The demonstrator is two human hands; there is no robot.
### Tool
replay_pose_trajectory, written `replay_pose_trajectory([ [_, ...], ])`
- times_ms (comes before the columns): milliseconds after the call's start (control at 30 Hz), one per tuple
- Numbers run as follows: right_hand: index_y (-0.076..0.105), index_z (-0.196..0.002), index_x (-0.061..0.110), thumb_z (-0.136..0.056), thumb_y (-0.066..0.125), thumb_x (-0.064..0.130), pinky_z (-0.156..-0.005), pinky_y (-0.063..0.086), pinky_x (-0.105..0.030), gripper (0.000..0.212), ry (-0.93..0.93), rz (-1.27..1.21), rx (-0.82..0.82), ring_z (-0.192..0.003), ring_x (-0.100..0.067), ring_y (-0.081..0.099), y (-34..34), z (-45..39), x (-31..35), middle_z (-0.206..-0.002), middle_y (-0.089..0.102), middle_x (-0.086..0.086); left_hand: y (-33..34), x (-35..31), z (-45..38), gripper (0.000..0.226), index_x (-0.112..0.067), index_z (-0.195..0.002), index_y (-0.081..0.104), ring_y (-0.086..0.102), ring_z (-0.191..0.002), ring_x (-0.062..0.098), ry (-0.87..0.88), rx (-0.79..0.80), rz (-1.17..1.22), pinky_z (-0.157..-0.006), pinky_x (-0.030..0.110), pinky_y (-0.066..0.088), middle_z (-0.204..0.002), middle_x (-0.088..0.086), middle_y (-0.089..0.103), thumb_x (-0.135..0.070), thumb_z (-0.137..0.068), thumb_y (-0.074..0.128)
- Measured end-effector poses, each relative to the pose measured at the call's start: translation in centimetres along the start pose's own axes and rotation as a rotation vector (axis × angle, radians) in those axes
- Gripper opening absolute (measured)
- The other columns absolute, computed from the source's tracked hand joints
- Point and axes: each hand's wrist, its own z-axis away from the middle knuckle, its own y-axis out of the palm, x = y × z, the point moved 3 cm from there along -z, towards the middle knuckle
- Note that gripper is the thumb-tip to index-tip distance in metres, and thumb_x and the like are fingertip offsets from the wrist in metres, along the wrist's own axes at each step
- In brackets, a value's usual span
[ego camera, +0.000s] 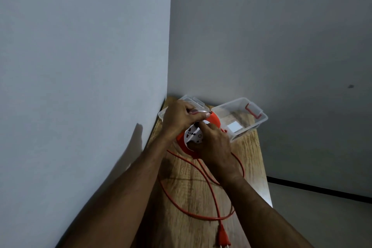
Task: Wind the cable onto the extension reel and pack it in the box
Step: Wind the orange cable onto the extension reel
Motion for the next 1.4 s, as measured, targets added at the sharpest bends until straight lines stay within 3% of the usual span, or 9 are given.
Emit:
replay_pose_trajectory([
  [133,0.068,-0.115,0.021,-0.072,0.088,0.04,-0.076,0.061,-0.019,0.051,0.346,-0.402,-0.207,-0.088,-0.01,0.073,-0.2,0.4,0.5,-0.105,0.075,0.002,-0.1,-0.4,0.4,0.027,-0.028,-0.07,0.071,0.063,-0.068,-0.009,0.036,-0.065,0.025,-0.052,0.005,0.044,-0.062,-0.022,0.061,-0.05,-0.08,0.082],
  [267,0.065,-0.109,0.02,-0.068,0.091,0.044,-0.083,0.062,-0.037,0.054,0.917,-0.732,-0.326,-0.096,-0.019,0.071,1.8,0.9,0.1,-0.107,0.07,0.002,0.9,-0.5,0.7,0.047,-0.02,-0.084,0.08,0.069,-0.071,0.0,0.054,-0.107,0.004,-0.063,0.021,0.06,-0.077,-0.013,0.074,-0.066,-0.078,0.075],
  [400,0.049,-0.137,0.012,-0.048,0.095,0.057,-0.07,0.059,-0.041,0.11,1.487,-1.644,-0.272,-0.111,-0.032,0.063,4.3,0.6,0.3,-0.131,0.062,-0.013,1.6,-1.3,1.1,0.057,-0.021,-0.092,0.082,0.069,-0.076,0.007,0.132,-0.129,-0.076,-0.068,0.036,0.062,-0.088,-0.007,0.077,-0.074,-0.073,0.071],
  [633,0.055,-0.126,0.002,-0.089,0.075,0.013,-0.062,0.064,-0.041,0.044,1.298,-1.576,-0.173,-0.089,-0.031,0.074,0.7,1.2,0.2,-0.113,0.068,-0.016,0.2,-1.1,0.5,0.037,-0.013,-0.087,0.081,0.063,-0.063,-0.004,0.038,-0.129,0.017,-0.06,0.021,0.055,-0.08,-0.008,0.075,-0.05,-0.081,0.081],
  [800,0.068,-0.115,0.017,-0.086,0.079,0.024,-0.074,0.06,-0.028,0.032,0.218,-0.24,-0.345,-0.086,-0.012,0.07,-2.6,2.4,0.2,-0.102,0.072,-0.001,-0.3,-1.0,0.0,0.032,-0.02,-0.074,0.071,0.059,-0.062,-0.017,-0.016,-0.086,0.025,-0.05,0.002,0.043,-0.063,-0.021,0.058,-0.051,-0.081,0.081],
  [900,0.063,-0.126,0.016,-0.082,0.08,0.034,-0.07,0.056,-0.027,0.05,-0.075,0.147,-0.173,-0.095,-0.02,0.067,-2.1,2.1,0.7,-0.122,0.065,-0.008,-0.3,-0.9,-0.3,0.035,-0.019,-0.072,0.072,0.062,-0.061,-0.008,-0.02,-0.075,0.035,-0.052,0.006,0.045,-0.061,-0.018,0.061,-0.053,-0.08,0.081],
  [1033,0.049,-0.137,0.016,-0.082,0.074,0.046,-0.062,0.056,-0.028,0.068,-0.028,0.246,-0.049,-0.089,-0.022,0.067,-1.4,1.8,0.9,-0.13,0.055,-0.011,-0.3,-1.0,0.0,0.044,-0.009,-0.075,0.076,0.067,-0.065,0.018,-0.013,-0.075,0.017,-0.065,0.033,0.058,-0.07,0.005,0.072,-0.052,-0.08,0.08],
  [1200,0.049,-0.14,0.016,-0.082,0.071,0.056,-0.073,0.061,-0.032,0.074,0.087,0.13,-0.035,-0.096,-0.024,0.067,-0.8,1.1,0.8,-0.138,0.049,-0.01,-0.5,-1.0,0.2,0.03,-0.024,-0.07,0.068,0.062,-0.06,-0.005,0.0,-0.048,0.017,-0.053,0.007,0.044,-0.061,-0.017,0.059,-0.048,-0.08,0.082],
  [1400,0.062,-0.125,0.013,-0.073,0.086,0.045,-0.083,0.057,-0.034,0.065,0.179,-0.047,-0.07,-0.102,-0.028,0.065,-0.2,0.1,0.8,-0.132,0.055,-0.012,0.0,-1.0,0.4,0.036,-0.017,-0.087,0.081,0.064,-0.065,-0.004,0.007,-0.038,0.036,-0.063,0.014,0.054,-0.078,-0.009,0.073,-0.053,-0.079,0.082],
])
